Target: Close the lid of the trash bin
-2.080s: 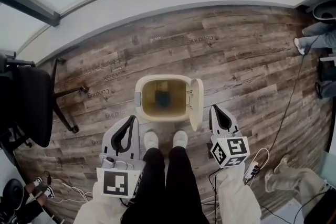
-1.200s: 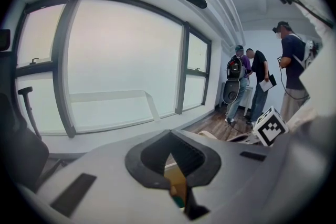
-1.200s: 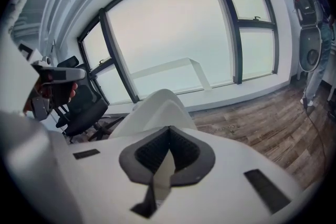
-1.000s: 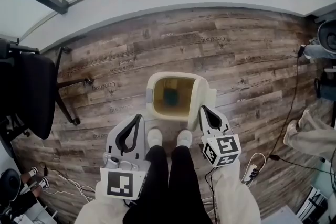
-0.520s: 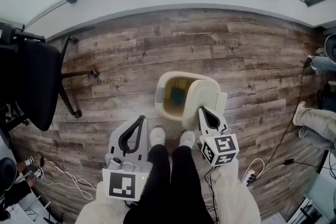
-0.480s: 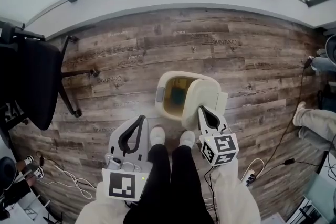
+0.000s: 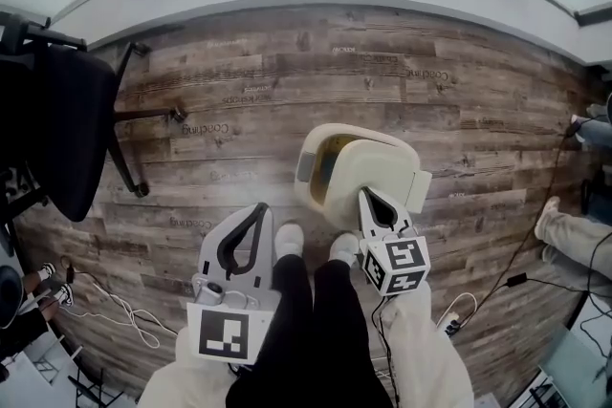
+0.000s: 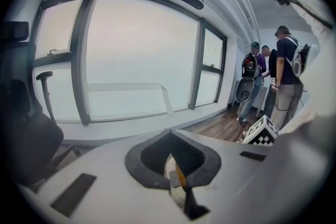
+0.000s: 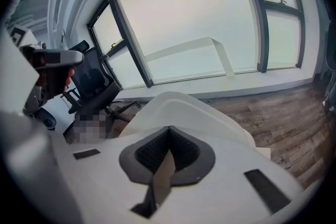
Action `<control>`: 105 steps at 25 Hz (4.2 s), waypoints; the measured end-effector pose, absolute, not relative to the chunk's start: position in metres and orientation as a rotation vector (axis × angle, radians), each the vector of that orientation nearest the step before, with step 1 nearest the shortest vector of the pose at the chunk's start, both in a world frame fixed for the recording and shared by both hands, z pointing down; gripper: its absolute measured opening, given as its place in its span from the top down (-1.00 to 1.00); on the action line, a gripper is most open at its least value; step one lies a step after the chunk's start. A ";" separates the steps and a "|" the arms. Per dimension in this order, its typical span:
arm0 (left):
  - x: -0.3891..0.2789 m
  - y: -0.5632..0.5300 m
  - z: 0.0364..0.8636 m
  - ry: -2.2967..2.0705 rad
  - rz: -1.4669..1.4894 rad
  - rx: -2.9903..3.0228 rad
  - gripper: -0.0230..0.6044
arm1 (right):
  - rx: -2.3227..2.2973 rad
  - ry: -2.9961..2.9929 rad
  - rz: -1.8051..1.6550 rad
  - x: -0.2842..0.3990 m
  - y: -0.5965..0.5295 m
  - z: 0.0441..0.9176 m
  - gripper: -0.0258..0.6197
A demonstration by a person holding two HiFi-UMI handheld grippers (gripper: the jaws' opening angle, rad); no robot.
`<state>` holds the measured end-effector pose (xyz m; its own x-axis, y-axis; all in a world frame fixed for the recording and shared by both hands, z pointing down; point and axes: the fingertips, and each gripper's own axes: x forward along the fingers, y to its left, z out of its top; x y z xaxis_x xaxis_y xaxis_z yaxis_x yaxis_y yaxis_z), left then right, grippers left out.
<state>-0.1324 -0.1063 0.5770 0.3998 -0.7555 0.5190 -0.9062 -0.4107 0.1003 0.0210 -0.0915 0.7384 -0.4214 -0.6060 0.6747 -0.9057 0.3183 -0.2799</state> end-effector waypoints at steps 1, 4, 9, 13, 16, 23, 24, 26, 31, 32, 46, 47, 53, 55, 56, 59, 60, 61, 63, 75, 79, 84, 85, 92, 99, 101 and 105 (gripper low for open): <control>-0.134 -0.107 0.579 -1.438 0.564 2.290 0.90 | 1.329 -2.138 0.892 0.019 -0.092 0.741 0.85; -0.138 -0.110 0.585 -1.443 0.558 2.285 0.90 | 1.313 -2.130 0.895 0.013 -0.094 0.751 0.85; -0.139 -0.110 0.594 -1.436 0.561 2.271 0.90 | 1.275 -2.116 0.892 0.007 -0.096 0.767 0.85; -0.144 -0.109 0.602 -1.436 0.569 2.256 0.90 | 1.235 -2.102 0.853 0.000 -0.097 0.782 0.85; -0.147 -0.111 0.607 -1.440 0.572 2.255 0.90 | 1.227 -2.090 0.853 -0.003 -0.100 0.792 0.85; -0.150 -0.111 0.613 -1.440 0.571 2.245 0.90 | 1.217 -2.062 0.863 -0.008 -0.100 0.808 0.85; -0.149 -0.111 0.614 -1.439 0.570 2.246 0.90 | 1.213 -2.058 0.860 -0.008 -0.100 0.809 0.85; -0.148 -0.110 0.615 -1.435 0.569 2.248 0.90 | 1.204 -2.051 0.855 -0.009 -0.100 0.813 0.85; -0.145 -0.108 0.618 -1.425 0.575 2.247 0.90 | 1.195 -2.040 0.855 -0.009 -0.100 0.821 0.85; -0.144 -0.108 0.618 -1.424 0.577 2.246 0.90 | 1.194 -2.037 0.857 -0.009 -0.100 0.822 0.85; -0.140 -0.112 0.623 -1.414 0.580 2.238 0.90 | 1.170 -2.019 0.846 -0.010 -0.102 0.827 0.85; -0.140 -0.112 0.623 -1.413 0.581 2.238 0.90 | 1.169 -2.017 0.846 -0.010 -0.101 0.828 0.85; -0.143 -0.116 0.624 -1.417 0.584 2.232 0.90 | 1.176 -2.012 0.829 -0.014 -0.104 0.830 0.85; -0.143 -0.115 0.625 -1.419 0.583 2.228 0.90 | 1.179 -2.015 0.824 -0.014 -0.104 0.829 0.85; -0.144 -0.114 0.626 -1.420 0.584 2.226 0.90 | 1.177 -2.016 0.823 -0.014 -0.104 0.829 0.85; -0.143 -0.113 0.625 -1.419 0.580 2.230 0.90 | 1.170 -2.011 0.826 -0.014 -0.103 0.831 0.85; -0.142 -0.112 0.624 -1.416 0.580 2.235 0.90 | 1.171 -2.009 0.831 -0.013 -0.102 0.831 0.85; -0.142 -0.112 0.623 -1.413 0.581 2.240 0.90 | 1.177 -2.007 0.840 -0.013 -0.102 0.831 0.85; -0.142 -0.111 0.621 -1.409 0.586 2.246 0.90 | 1.191 -2.005 0.852 -0.013 -0.103 0.829 0.85; -0.145 -0.114 0.552 -1.434 0.555 2.340 0.90 | 1.344 -2.013 0.801 0.028 -0.105 0.727 0.85; -0.137 -0.110 0.487 -1.429 0.527 2.396 0.90 | 1.437 -2.028 0.786 0.047 -0.097 0.638 0.85; -0.120 -0.096 0.396 -1.404 0.497 2.467 0.90 | 1.568 -2.051 0.756 0.073 -0.078 0.518 0.85; -0.119 -0.095 0.379 -1.410 0.494 2.476 0.90 | 1.591 -2.057 0.745 0.078 -0.075 0.494 0.85; -0.111 -0.098 0.284 -1.443 0.414 2.574 0.90 | 1.739 -2.173 0.611 0.102 -0.062 0.338 0.85; -0.103 -0.076 0.206 -1.428 0.353 2.636 0.90 | 1.855 -2.268 0.490 0.108 -0.024 0.205 0.85; -0.092 -0.072 0.184 -1.427 0.322 2.660 0.90 | 1.882 -2.276 0.444 0.117 -0.017 0.177 0.85; -0.076 -0.068 0.145 -1.452 0.274 2.692 0.90 | 1.931 -2.312 0.389 0.125 -0.008 0.138 0.85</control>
<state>-0.0760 -0.0679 0.1454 0.5374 -0.8217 0.1896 -0.8344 -0.5508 -0.0220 0.1254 -0.0082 0.1376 -0.1882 -0.9520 0.2416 -0.9786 0.1609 -0.1285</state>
